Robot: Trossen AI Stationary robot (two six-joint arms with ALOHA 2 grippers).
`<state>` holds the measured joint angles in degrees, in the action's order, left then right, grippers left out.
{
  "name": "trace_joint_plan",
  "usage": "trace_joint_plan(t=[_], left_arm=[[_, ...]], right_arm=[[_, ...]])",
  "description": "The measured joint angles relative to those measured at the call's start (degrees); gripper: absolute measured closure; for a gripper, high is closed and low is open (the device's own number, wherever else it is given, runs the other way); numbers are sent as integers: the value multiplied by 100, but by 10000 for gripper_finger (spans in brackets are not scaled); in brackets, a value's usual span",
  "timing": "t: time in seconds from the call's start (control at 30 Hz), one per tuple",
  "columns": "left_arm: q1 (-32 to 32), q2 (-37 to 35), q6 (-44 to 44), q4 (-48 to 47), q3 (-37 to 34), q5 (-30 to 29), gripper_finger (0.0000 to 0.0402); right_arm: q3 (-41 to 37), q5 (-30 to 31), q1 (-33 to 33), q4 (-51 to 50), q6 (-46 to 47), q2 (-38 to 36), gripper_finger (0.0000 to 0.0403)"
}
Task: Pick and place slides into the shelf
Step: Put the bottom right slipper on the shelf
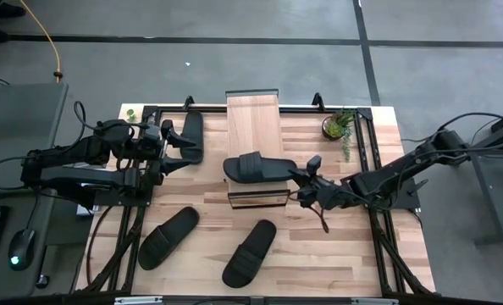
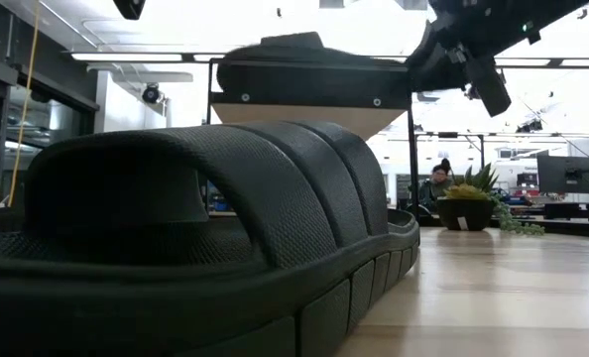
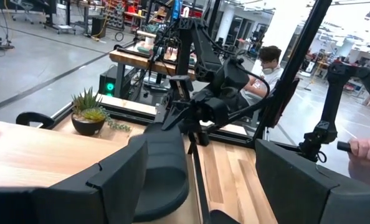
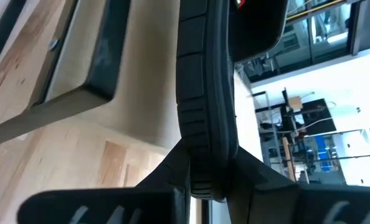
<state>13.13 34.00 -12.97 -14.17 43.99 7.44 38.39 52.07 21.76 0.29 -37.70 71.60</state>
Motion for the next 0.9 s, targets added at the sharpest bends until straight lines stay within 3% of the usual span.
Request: trace_joint_plan(t=[0.9], left_arm=[[0,0,72,-17,0,-46,124]], right_arm=[[-2,70,271,92,183,456,366]])
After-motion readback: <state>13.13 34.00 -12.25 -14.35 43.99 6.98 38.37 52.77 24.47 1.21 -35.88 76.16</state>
